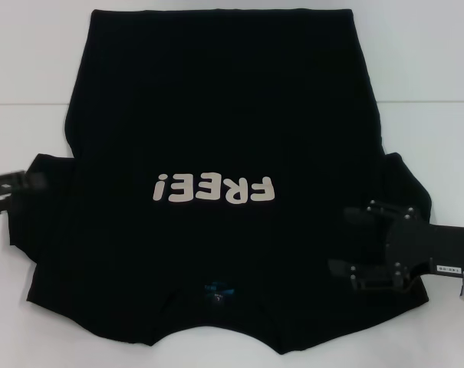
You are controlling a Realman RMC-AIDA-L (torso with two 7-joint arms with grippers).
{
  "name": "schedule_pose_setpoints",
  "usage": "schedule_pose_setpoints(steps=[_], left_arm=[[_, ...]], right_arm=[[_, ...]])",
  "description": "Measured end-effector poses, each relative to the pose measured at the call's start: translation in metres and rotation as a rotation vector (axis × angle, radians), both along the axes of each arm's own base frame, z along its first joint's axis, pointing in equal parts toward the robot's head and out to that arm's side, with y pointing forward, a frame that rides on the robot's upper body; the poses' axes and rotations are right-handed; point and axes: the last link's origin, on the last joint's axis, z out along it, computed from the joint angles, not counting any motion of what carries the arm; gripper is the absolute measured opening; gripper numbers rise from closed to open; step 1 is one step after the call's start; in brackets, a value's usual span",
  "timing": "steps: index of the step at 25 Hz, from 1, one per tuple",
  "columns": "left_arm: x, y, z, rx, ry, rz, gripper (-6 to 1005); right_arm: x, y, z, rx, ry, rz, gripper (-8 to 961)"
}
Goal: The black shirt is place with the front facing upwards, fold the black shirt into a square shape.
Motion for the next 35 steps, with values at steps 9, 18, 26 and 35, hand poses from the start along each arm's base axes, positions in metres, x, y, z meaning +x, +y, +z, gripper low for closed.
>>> schedule_pose_setpoints(steps=[9, 18, 26, 35], left_arm=[[-0.023, 0.015, 0.002, -0.026, 0.121, 0.219, 883], [-0.034, 0.017, -0.001, -0.016, 0.176, 0.267, 871], [-0.037, 0.018, -0.014, -0.031, 0.188, 0.278, 860], [-0.030, 0.024, -0.029, -0.052, 0.175, 0.266, 848]], right_arm=[[-0.003, 0.001, -0.002, -0.011, 0.011, -0.015, 934], [-0.004, 0.004, -0.004, -0.012, 0.009, -0.018, 935], [-0.004, 0.004, -0.005, -0.013, 0.009, -0.018, 935], [-0.005, 0.003, -0.005, -0.018, 0.014, -0.016, 935]])
